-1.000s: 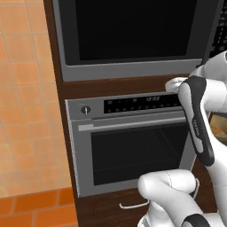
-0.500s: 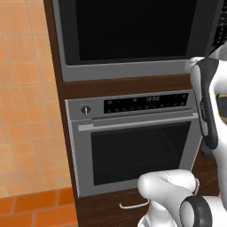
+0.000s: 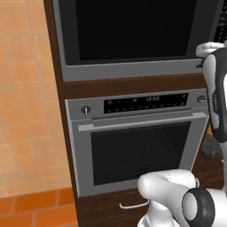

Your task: Open the microwave, place the bowl with waffle inside the microwave, then close the microwave door and turn it on.

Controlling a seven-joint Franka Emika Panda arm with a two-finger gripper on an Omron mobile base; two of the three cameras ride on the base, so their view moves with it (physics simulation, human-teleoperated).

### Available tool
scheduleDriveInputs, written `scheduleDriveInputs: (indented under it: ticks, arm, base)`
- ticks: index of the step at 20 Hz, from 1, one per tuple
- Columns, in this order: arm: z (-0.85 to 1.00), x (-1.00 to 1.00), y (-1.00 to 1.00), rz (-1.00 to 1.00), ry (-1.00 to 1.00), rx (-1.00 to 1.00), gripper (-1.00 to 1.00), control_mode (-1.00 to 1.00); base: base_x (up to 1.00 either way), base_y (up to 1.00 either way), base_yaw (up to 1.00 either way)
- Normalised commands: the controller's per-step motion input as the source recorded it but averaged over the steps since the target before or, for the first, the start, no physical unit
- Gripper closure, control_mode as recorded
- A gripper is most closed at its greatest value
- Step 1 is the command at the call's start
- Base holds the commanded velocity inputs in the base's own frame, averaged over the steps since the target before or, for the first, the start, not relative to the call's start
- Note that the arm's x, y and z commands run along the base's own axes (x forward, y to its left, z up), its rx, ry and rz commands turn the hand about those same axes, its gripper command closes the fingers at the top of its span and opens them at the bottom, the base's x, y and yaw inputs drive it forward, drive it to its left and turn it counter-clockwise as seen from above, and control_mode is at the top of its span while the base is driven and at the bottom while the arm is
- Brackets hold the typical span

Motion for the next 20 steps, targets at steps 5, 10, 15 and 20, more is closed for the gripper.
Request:
scheduleDriveInputs:
  ticks: [5, 10, 15, 20]
  arm:
    - [0.00, 0.48, -0.01, 0.02, 0.00, 0.00, -1.00, -1.00]
    - [0.00, 0.67, -0.07, 0.05, 0.00, 0.01, -1.00, -1.00]
    - [0.00, 0.68, -0.25, 0.10, 0.00, 0.04, -1.00, -1.00]
    - [-0.04, 0.64, -0.19, 0.11, 0.00, 0.03, -1.00, -1.00]
  base:
    - [0.00, 0.00, 0.00]
    - [0.00, 0.00, 0.00]
    - [0.00, 0.00, 0.00]
    - [0.00, 0.00, 0.00]
